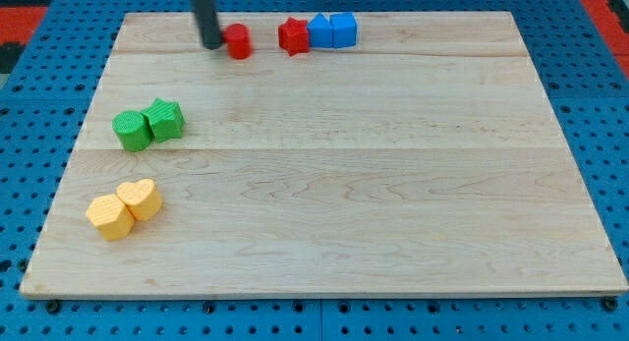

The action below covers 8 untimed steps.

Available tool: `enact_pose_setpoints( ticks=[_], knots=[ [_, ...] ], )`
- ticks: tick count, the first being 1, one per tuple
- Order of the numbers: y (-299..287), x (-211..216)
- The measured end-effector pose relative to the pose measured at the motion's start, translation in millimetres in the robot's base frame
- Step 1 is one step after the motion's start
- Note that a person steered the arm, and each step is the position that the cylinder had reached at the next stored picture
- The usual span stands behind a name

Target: Slide the green circle above the yellow heart

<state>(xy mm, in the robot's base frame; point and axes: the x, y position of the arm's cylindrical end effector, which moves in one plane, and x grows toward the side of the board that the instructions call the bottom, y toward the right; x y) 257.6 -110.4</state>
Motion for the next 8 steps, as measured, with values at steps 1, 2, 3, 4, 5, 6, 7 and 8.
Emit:
enact_pose_setpoints(
  ticks=[1, 2, 3, 4, 5, 6, 7, 8],
  knots=[
    [29, 0],
    [1, 0],
    [-2, 0],
    [-2, 0],
    [-3, 10],
    [-11, 62],
    [-42, 83],
    [-91, 98]
  ],
)
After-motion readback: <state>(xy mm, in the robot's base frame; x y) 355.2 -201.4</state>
